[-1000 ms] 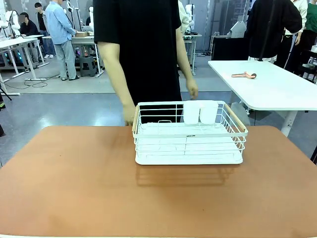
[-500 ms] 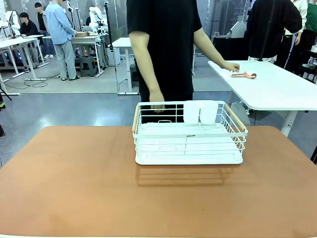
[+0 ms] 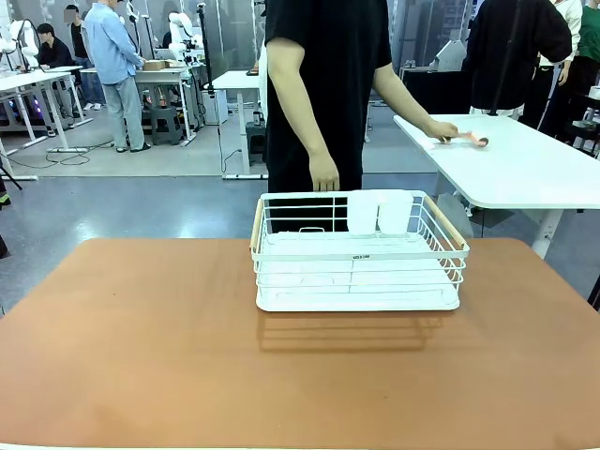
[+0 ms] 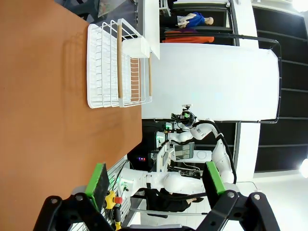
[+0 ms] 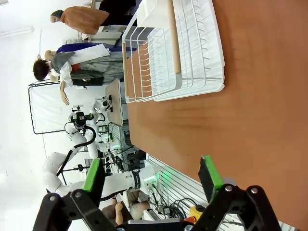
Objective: Clean the table.
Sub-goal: Pick up the Lint Roller when the human hands it over.
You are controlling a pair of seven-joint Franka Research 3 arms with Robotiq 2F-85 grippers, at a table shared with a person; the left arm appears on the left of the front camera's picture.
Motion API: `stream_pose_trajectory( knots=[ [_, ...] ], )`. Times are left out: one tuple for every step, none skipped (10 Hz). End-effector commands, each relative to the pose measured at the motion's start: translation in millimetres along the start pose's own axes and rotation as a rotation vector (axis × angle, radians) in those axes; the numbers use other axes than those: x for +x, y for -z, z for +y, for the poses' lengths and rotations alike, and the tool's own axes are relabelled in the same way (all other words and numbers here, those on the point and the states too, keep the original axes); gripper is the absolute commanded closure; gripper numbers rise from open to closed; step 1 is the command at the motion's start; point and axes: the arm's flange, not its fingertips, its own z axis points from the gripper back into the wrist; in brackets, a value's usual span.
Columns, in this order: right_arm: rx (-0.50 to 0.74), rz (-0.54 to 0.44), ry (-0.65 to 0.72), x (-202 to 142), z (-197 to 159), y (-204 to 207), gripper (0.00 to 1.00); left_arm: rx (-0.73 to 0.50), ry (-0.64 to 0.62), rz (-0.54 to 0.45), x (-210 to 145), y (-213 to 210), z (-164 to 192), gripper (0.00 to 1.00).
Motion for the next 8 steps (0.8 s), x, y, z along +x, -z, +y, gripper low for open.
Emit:
stream_pose_trajectory(
  knots=[
    [0.011, -0.003, -0.019, -0.7, 4.6, -0.5, 0.00, -0.021, 0.009, 0.000, -1.1, -2.6, -1.8, 0.00],
    [0.011, -0.003, -0.019, -0.7, 4.6, -0.5, 0.00, -0.021, 0.009, 0.000, -1.1, -2.6, -1.8, 0.00],
    [0.011, -0.003, -0.019, -0.7, 4.6, -0.5, 0.00, -0.021, 0.009, 0.000, -1.1, -2.6, -1.8, 0.00],
    [0.011, -0.003, -0.019, -0.7, 4.6, -0.5, 0.00, -0.021, 0.009, 0.000, -1.1, -2.6, -1.8, 0.00],
    [0.011, -0.003, -0.019, -0.7, 4.6, -0.5, 0.00, -0.021, 0.009, 0.000, -1.1, -2.6, -1.8, 0.00],
    [0.011, -0.003, -0.019, -0.7, 4.6, -0.5, 0.00, -0.021, 0.009, 0.000, -1.1, -2.6, -1.8, 0.00],
    [0.011, -0.003, -0.019, -0.7, 4.6, -0.5, 0.00, -0.021, 0.009, 0.000, -1.1, -2.6, -1.8, 0.00],
    [0.011, -0.003, -0.019, -0.7, 4.6, -0.5, 0.00, -0.021, 0.009, 0.000, -1.1, -2.6, -1.8, 0.00]
  ],
)
